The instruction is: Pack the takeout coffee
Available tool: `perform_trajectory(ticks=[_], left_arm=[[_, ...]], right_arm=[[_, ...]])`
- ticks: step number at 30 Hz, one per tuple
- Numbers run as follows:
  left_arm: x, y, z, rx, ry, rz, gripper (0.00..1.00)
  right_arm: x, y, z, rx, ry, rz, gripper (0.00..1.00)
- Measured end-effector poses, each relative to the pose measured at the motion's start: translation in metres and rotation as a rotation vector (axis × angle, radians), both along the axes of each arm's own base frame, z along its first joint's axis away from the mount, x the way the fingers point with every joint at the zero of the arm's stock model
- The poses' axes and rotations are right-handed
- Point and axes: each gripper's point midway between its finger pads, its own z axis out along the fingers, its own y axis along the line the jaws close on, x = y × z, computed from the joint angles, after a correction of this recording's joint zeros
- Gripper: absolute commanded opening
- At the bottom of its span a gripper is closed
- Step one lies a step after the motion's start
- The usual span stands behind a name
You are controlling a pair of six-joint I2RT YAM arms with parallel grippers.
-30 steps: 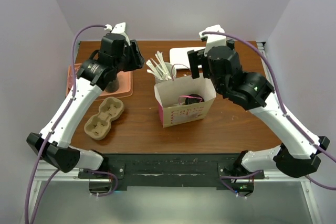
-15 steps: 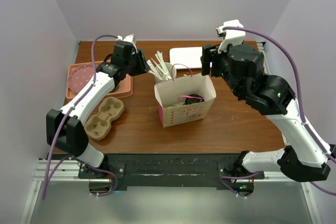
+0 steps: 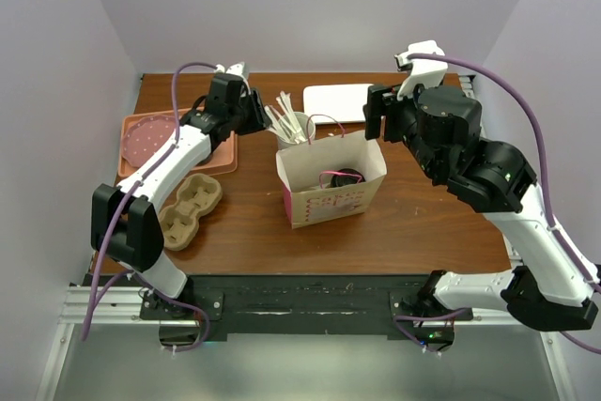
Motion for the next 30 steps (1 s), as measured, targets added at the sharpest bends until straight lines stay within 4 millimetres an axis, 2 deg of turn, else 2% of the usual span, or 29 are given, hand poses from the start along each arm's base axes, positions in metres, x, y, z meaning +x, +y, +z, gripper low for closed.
perform_trajectory(ticks=[16,22,26,30], left_arm=[[0.0,-0.007,0.004,-0.034,-0.004,-0.023,0.31],[-0.002,-0.008,-0.001,-0.046,0.011,-0.019,0.22],[-0.003,-0.01,-0.001,-0.058,0.016,-0.024,0.08],[-0.004,-0.011,-0.002,-0.067,0.021,-0.023,0.03]], right_arm=[[0.001,0.001,-0.003,-0.006,0.005,0.0,0.73],[0.001,0.0,-0.003,-0.01,0.005,0.0,0.74],[0.001,0.0,-0.003,-0.01,0.004,0.0,0.74],[0.001,0.0,-0.004,-0.011,0.005,-0.002,0.74]])
